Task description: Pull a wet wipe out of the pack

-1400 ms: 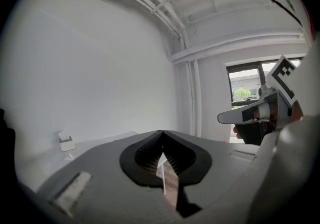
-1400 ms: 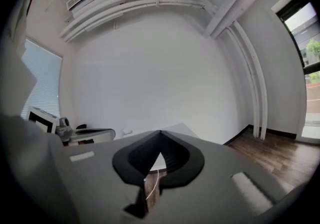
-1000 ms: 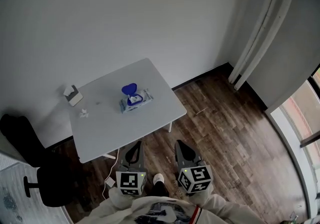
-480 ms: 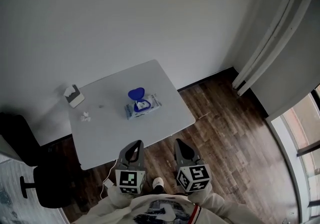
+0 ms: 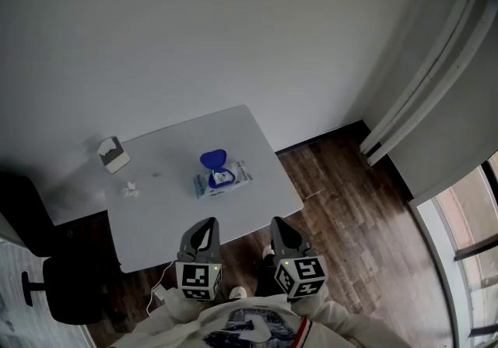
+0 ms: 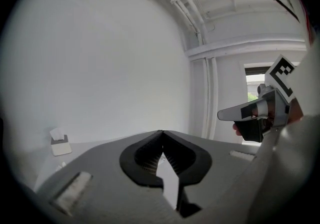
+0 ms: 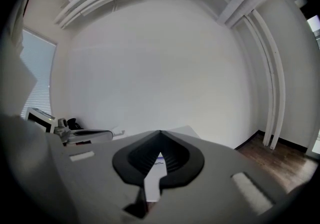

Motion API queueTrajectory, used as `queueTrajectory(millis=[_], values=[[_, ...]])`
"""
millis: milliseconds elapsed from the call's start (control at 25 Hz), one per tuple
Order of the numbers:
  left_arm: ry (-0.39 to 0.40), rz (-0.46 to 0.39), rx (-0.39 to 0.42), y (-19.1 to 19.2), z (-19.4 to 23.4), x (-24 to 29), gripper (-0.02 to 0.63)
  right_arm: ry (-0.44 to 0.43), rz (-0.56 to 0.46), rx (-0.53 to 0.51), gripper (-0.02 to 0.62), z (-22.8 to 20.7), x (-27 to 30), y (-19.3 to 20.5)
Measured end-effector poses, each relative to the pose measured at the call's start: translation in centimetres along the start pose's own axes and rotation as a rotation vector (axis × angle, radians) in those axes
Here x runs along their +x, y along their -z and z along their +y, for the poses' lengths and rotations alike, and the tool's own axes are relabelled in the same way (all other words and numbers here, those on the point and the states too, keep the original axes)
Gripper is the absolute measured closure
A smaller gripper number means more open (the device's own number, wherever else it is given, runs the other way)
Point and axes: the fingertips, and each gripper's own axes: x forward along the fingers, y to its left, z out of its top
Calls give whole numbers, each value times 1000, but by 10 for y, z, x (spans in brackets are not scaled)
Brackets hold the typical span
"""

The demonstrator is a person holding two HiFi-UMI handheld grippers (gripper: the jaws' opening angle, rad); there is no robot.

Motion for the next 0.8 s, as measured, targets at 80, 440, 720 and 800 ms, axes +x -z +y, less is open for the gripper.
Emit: queueTrajectory(millis=[80, 440, 720, 800], values=[[-22, 8, 4, 2, 6, 8, 601, -20, 6, 0, 591, -4, 14, -1], [-137, 52, -4, 0, 29, 65, 601, -126, 18, 8, 591, -36, 90, -22], [-213, 79, -13, -10, 40, 112, 601, -207, 63, 17, 591, -60, 143, -35], [-229, 88, -12, -10, 41, 121, 601, -226, 72, 20, 591, -66, 155, -36]])
